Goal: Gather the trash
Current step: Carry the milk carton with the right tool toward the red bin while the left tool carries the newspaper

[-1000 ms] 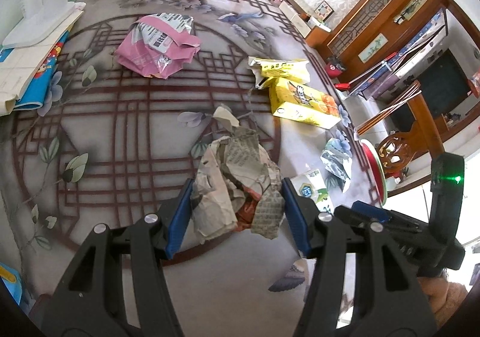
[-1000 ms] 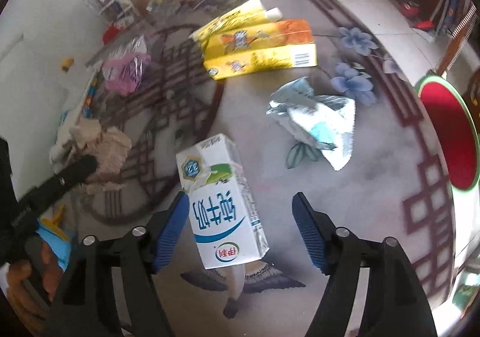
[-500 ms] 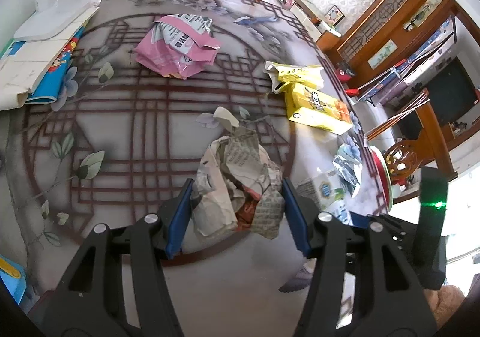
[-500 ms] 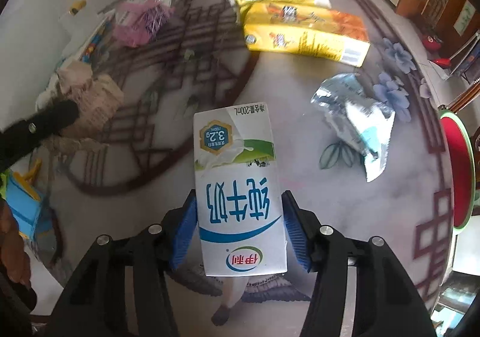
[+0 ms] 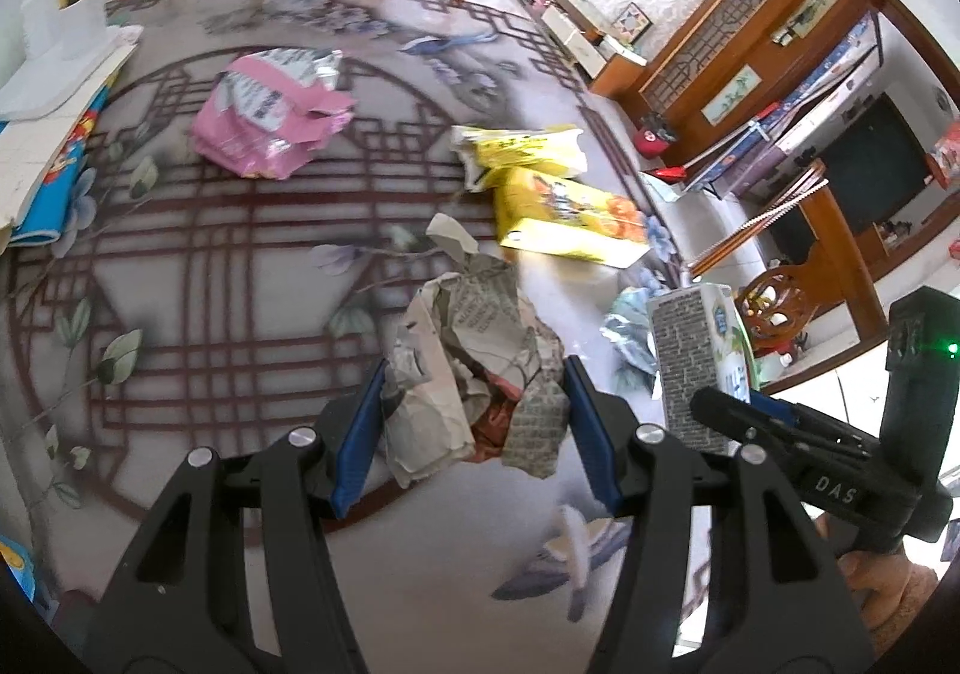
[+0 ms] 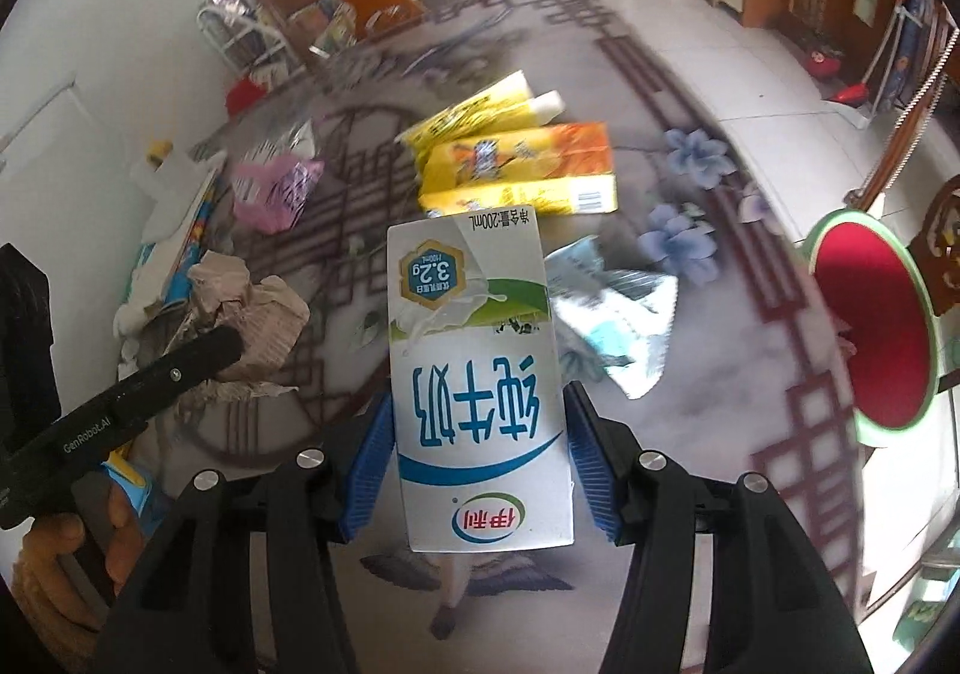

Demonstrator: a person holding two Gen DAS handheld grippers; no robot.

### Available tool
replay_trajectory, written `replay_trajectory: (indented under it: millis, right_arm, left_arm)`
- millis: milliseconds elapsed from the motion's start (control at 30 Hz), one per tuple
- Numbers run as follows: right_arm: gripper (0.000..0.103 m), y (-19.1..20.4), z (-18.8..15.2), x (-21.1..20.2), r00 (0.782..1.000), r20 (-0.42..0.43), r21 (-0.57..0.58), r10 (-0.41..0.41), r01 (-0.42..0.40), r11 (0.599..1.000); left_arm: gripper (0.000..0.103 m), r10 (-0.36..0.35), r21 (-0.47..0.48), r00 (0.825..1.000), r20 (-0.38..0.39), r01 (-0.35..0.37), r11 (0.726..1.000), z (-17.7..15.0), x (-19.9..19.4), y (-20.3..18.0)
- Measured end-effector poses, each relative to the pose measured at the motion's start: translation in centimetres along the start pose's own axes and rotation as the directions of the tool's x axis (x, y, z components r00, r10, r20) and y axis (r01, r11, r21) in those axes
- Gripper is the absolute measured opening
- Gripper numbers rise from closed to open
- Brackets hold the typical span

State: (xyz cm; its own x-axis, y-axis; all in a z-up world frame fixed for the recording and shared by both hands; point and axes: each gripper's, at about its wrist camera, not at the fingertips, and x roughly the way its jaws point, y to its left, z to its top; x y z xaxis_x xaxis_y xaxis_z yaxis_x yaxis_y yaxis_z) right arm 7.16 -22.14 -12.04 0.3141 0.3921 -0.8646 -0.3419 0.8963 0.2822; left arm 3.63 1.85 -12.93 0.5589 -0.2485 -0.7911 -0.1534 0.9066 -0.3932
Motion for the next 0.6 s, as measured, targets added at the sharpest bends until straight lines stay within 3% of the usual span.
replay_trajectory:
  millis: [333,600]
  right_arm:
    - [0.053,-5.5,-0.5,-2.8,0.999,0.045,0.095,-0.009,0.005,0.995]
    - [0.053,-12.3,-0.7,-5.0,0.997,0.075,0.192,-0.036,0.021,0.981]
  left_arm:
    - [0.055,-0.054,0.076,0.999,-0.008,0.054,0.996,0.8,1.6,-6.2]
    - [0.055,-0.107,0.149,0.994,-0.021,0.109,0.983,1.5,3.9,-12.9]
